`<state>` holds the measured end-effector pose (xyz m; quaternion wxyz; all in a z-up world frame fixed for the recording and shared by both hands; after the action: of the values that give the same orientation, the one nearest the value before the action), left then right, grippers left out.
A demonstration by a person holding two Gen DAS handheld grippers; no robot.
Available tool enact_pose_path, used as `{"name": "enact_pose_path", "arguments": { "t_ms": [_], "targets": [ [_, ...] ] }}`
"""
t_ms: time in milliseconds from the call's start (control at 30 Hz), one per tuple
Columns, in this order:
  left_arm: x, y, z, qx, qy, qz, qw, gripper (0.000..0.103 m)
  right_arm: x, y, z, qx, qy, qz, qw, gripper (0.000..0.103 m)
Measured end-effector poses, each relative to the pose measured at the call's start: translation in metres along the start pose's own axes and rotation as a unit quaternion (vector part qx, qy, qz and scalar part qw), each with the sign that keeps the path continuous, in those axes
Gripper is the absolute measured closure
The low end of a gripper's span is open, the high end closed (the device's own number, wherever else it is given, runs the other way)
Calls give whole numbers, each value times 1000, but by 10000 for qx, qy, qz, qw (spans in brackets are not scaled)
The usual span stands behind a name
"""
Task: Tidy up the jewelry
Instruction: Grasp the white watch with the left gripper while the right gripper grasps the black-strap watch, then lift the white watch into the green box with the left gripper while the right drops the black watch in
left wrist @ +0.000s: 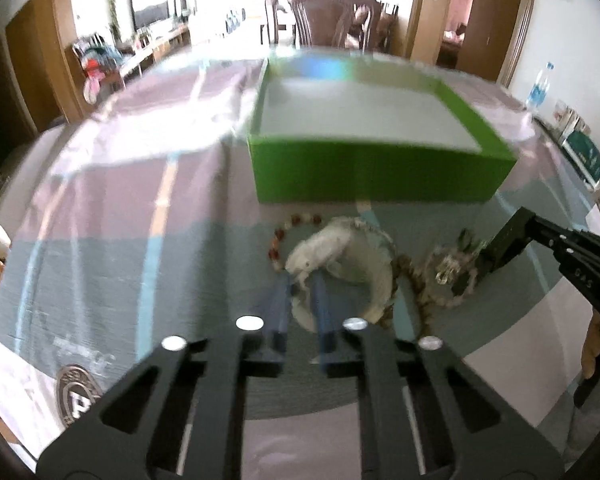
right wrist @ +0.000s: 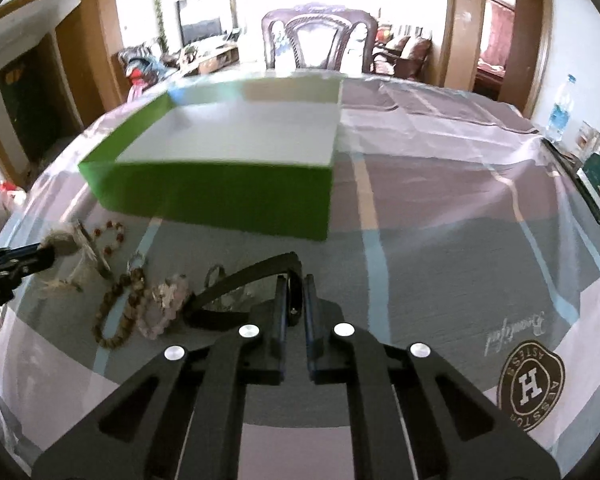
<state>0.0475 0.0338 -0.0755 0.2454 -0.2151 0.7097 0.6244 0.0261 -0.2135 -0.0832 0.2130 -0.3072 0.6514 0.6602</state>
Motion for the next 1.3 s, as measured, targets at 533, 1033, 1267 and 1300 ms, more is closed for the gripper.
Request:
{"name": "enact_pose_path", "arguments": {
  "t_ms": [533, 1033, 1267, 1300],
  "targets": [
    [11, -25, 4, -345, -217, 316, 9987, 47, 9, -23, 8, 139, 173, 303, 9993, 66],
    [16, -31, 11, -128, -69, 451, 9989, 91, 7, -22, 3, -88, -82, 251, 9996, 102],
    [16, -36, 14, -134, -26, 524, 9985, 82, 9, -28, 10, -137, -85, 350, 9993, 59],
    [16, -38, 15, -131, -33, 535, 9985, 82, 10, -30, 12, -156, -60, 367, 9992, 59]
  ]
}}
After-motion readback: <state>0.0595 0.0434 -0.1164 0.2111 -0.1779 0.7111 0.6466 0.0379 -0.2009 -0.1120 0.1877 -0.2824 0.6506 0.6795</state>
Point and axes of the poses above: each gripper's, at about its wrist camera, not at the fingertips, and y roughly against the way its jaws point, z to its left, x to its underside, the point moved 4 cm from there along -y, roughly the way its jaws point, and after that the axes turned 8 degrees about y, right-handed, at the moved point
